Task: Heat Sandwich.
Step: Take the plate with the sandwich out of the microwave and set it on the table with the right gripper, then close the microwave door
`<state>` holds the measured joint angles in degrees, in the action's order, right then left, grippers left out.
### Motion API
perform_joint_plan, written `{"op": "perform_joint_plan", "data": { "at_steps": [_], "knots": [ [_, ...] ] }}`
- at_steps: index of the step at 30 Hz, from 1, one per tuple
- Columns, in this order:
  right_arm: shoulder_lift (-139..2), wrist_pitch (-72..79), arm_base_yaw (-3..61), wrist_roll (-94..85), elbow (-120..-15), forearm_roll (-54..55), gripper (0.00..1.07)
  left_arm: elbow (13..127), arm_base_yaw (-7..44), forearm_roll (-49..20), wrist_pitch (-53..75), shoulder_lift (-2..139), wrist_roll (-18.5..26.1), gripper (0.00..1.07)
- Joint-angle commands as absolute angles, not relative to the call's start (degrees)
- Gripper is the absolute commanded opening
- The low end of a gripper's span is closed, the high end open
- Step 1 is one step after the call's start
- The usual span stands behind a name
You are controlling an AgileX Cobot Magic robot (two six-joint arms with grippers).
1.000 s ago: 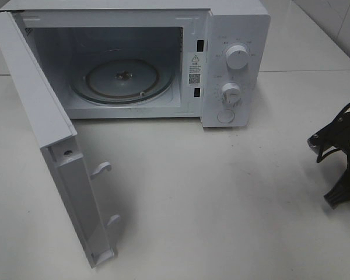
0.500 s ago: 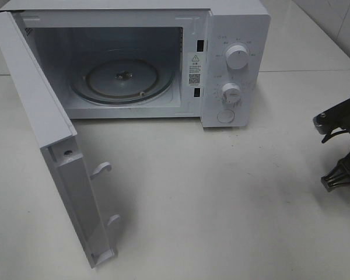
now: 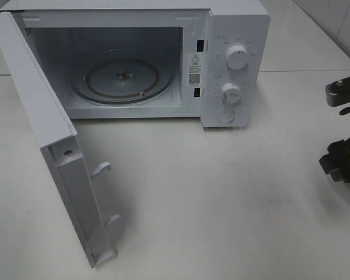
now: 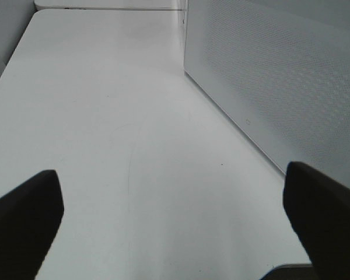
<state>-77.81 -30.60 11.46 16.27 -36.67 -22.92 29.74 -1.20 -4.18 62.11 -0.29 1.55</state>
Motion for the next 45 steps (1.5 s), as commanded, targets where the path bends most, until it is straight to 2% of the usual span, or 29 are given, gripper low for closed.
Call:
{"op": "perform_joint_plan", "data": {
  "at_steps": [1,13,25,29,45],
  "knots": [
    [-73.9,-33.3,11.5,9.9,-37.0,-15.0,0.76,29.6,-1.4,-4.3,61.4,-1.2,1.5,0.98],
    [-60.8,-42.1,11.5,-1.1,-37.0,0.0,0.76,29.6,-1.4,-4.3,61.4,-1.2,1.5,0.98],
    [-50.1,-51.6,11.5,-2.6,-37.0,1.1,0.76,29.6,-1.4,-4.3,61.4,-1.2,1.5,0.98],
    [-41.7,-55.0,11.5,-2.8,-36.9,1.1,0.76,29.6,-1.4,-4.3,61.4,-1.2,1.5,0.98],
    [-21.4,-56.7,11.3,-0.7,-34.7,1.0,0.76,29.6,-1.4,-4.3,61.4,-1.2,1.5,0.98]
  ]
}}
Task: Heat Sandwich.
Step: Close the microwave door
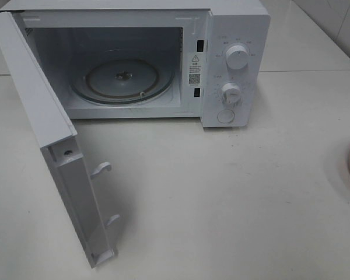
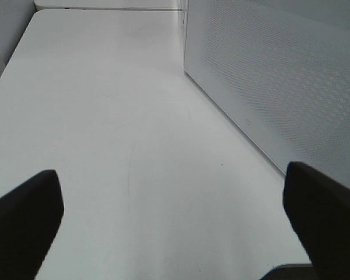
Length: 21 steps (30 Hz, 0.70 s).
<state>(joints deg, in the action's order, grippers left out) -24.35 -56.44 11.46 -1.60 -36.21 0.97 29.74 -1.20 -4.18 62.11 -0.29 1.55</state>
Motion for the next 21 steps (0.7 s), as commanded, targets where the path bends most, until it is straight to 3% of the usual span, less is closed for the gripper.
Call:
{"op": "perform_joint_plan", "data": {
  "at_steps": [1,9,16,21],
  "knots": [
    [-20.1,-56.6,11.3,-0.6,-33.7,1.0,0.76,29.6,-1.4,-4.3,61.4,-1.2,1.5,0.98],
    [-12.0,-55.8,10.9,2.4,-29.5,0.7,0.76,29.6,-1.4,-4.3,61.4,-1.2,1.5,0.98],
    [-5.7,-56.8,4.1,0.4,-28.8,0.5,0.76,29.6,-1.4,-4.3,61.4,-1.2,1.5,0.98],
    [-1.5,-57.1,3.3,0.0,-28.5,0.5,0.76,29.6,-1.4,-4.3,61.4,-1.2,1.5,0.98]
  ]
}}
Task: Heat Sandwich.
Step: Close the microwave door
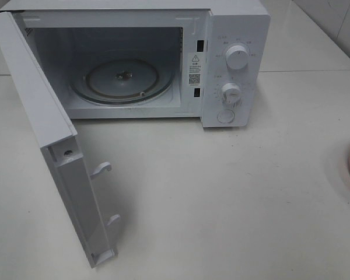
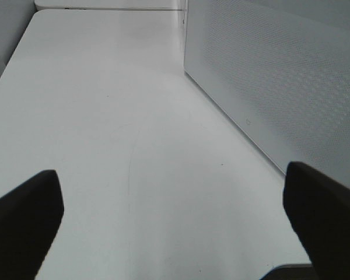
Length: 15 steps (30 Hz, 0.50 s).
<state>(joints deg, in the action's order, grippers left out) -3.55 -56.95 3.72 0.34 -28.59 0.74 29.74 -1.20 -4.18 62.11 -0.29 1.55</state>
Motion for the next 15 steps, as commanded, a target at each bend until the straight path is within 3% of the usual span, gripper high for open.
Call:
{"op": "perform_joint_plan", "data": {
  "at_steps": [1,15],
  "knots": [
    [-0.7,-57.1,3.3,0.0,-28.5,0.0,0.76,29.6,-1.4,-4.3,61.4,-1.2,1.5,0.98],
    [1.8,-57.1,3.3,0.5,-28.5,0.0,0.76,29.6,-1.4,-4.3,61.4,-1.2,1.5,0.98]
  ]
}}
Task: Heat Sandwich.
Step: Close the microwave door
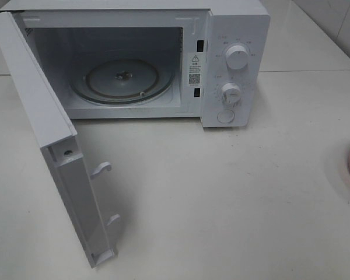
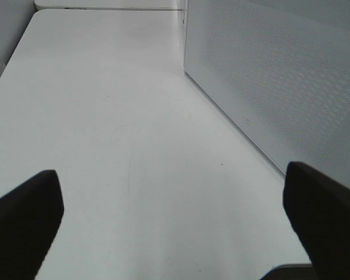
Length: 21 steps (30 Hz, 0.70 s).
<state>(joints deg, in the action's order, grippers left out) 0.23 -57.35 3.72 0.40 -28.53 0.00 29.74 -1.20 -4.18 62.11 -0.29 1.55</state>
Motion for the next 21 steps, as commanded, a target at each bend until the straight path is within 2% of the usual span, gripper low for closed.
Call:
{"op": "perform_joint_plan", "data": {
  "at_steps": [1,21],
  "knots": [
    [1.8,-57.1,3.3,0.5,-28.5,0.0,0.76,29.6,-1.4,-4.3,61.4,-1.2,1.5,0.98],
    [1.8,-57.1,3.3,0.5,-28.5,0.0,0.76,29.6,-1.4,-4.3,61.4,-1.2,1.5,0.98]
  ]
}}
